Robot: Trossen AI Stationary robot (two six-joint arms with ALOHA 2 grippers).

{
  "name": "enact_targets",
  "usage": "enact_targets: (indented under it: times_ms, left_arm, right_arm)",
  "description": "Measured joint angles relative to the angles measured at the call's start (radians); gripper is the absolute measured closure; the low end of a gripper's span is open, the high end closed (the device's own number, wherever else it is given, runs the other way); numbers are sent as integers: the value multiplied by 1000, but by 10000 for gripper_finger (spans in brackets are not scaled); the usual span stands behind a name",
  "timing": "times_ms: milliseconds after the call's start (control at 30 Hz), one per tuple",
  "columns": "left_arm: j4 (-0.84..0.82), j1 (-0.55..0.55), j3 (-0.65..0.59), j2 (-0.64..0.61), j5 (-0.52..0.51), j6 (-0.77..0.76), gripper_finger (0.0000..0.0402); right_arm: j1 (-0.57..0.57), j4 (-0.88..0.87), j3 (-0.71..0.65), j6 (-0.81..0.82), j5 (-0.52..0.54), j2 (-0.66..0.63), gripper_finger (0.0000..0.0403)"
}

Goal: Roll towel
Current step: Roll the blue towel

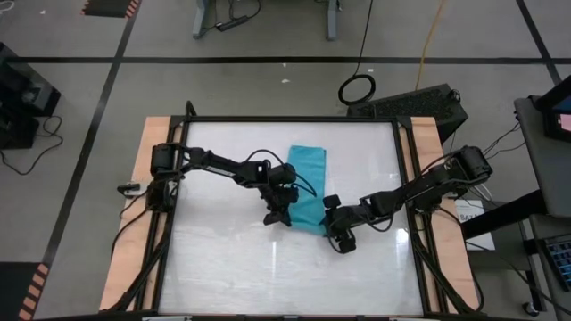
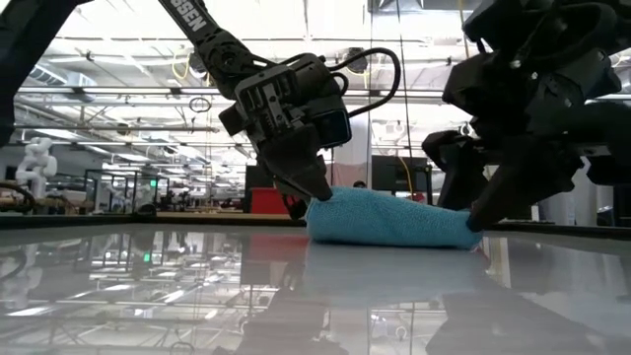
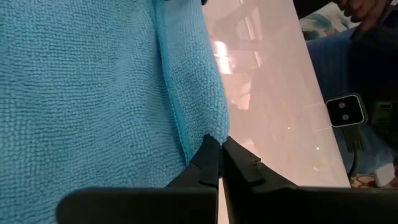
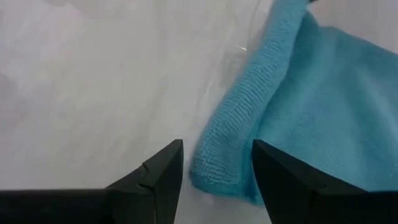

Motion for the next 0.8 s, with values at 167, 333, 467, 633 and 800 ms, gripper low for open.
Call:
enact_targets:
  times_ms: [167, 333, 467, 633, 800]
  left_arm:
    - [0, 2, 0, 0, 15, -1, 399]
    - [-3, 2, 0, 0, 18, -1, 399]
    - [-3, 2, 0, 0, 25, -2, 399]
    - [0, 5, 0, 0, 31, -11, 399]
    - [3, 14, 0, 0, 45, -25, 399]
  right_arm:
    - [13, 26, 0, 0, -5, -5, 220]
    - [23, 15, 0, -1, -3, -8, 220]
    - [30, -8, 0, -4, 3, -8, 220]
    - [29, -34, -14, -5, 29, -6, 220]
    - [28, -27, -34, -3, 58, -5, 220]
